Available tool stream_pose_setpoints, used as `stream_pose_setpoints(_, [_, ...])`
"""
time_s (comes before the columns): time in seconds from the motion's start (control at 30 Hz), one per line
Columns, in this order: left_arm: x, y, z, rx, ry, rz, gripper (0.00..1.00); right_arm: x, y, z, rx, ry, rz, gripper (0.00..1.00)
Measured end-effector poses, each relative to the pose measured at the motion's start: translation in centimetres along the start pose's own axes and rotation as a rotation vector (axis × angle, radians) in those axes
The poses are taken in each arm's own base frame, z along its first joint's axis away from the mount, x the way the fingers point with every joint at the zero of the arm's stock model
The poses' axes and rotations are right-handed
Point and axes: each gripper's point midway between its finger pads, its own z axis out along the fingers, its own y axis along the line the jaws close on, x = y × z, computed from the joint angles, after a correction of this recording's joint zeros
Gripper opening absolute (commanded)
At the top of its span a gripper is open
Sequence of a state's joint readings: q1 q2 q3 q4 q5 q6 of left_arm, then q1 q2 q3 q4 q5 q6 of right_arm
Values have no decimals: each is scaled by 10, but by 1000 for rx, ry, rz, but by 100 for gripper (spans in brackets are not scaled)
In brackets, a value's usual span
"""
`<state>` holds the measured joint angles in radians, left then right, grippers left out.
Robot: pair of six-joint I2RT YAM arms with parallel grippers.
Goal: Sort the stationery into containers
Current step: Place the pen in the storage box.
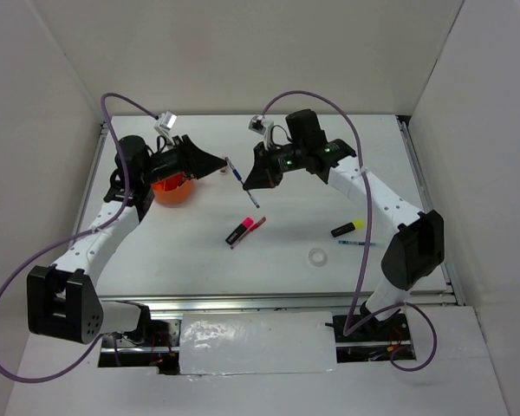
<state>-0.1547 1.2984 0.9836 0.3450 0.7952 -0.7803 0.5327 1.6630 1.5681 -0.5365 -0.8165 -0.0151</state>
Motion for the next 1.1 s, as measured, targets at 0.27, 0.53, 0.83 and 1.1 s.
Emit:
stream_pose_setpoints(0.27, [2, -3, 9, 24, 10, -30, 62, 2, 14, 10, -29, 17, -12, 0])
stream_pose_setpoints(0.53, [-3, -8, 12, 34, 16, -30, 8, -7, 13, 14, -12, 8, -13, 61])
stream_pose_setpoints(0.83, [-39, 33, -14, -188, 11, 165, 0, -7, -2, 1, 31, -5, 31, 84])
stream_pose_setpoints(1.1, [-71, 108, -53, -587, 71, 722, 0, 17, -48, -29, 167, -1, 81, 83])
